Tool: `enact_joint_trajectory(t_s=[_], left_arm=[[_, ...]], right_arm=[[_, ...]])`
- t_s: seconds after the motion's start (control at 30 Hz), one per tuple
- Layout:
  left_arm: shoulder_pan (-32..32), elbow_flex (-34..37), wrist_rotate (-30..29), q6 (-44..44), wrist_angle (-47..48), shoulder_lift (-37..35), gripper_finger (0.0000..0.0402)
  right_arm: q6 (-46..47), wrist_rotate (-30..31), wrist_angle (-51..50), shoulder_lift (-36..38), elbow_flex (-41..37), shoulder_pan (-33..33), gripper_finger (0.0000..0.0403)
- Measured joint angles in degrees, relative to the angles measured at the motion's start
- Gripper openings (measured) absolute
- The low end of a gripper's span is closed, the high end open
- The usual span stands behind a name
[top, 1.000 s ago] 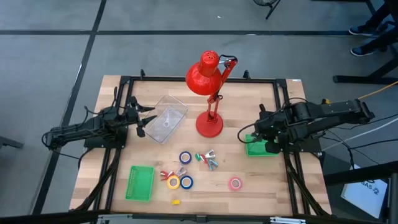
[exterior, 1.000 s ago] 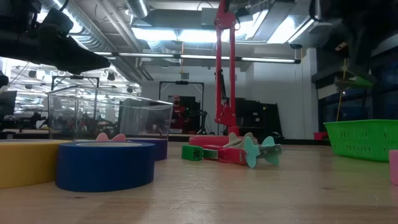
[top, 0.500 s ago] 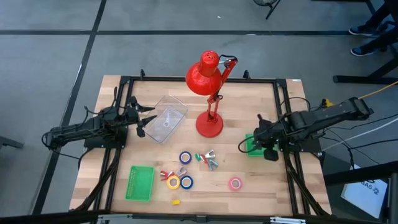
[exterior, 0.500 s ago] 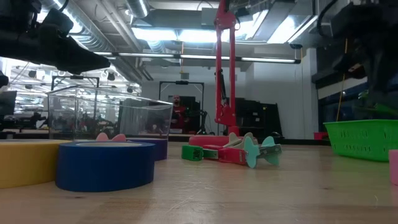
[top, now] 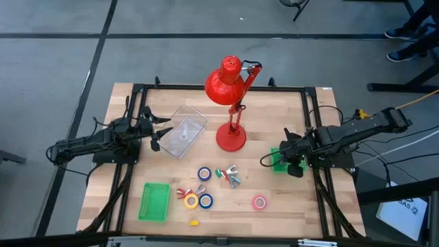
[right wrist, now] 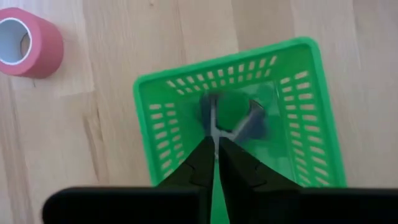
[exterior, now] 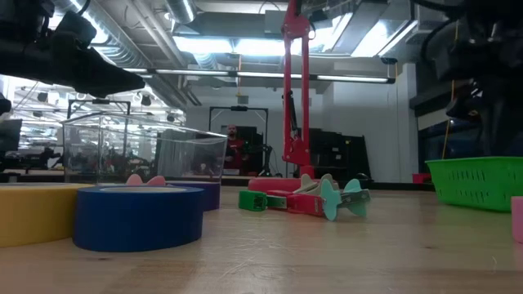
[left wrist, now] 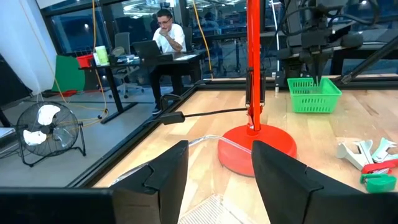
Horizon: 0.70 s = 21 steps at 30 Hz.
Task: Pick and place Stapler, Stapler remover, tape
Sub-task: Put the blue staple remover into the top green basket
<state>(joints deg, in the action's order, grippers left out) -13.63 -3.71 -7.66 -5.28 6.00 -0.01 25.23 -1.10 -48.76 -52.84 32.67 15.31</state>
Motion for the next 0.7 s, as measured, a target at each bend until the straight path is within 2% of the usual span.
enact_joint_trajectory(t_s=[0.37,0.47,0.7], left_arm=[[0.00,0.00,0.00,0.00,0.00,0.00,0.0175],[0.00,0.00,0.00,0.00,0.00,0.00,0.0173],[0.01,0.00,0.00,0.00,0.00,0.00,0.0175]], right_arm=[[4.33,-0.15,1.31,0.00,3.32,-0.57,0.0036],[4.31,-0.15,1.39,0.00,5.16,-0.57,0.0055],[3.29,-0.60,4.60,0.00,7.84,-0.57,0.0126]])
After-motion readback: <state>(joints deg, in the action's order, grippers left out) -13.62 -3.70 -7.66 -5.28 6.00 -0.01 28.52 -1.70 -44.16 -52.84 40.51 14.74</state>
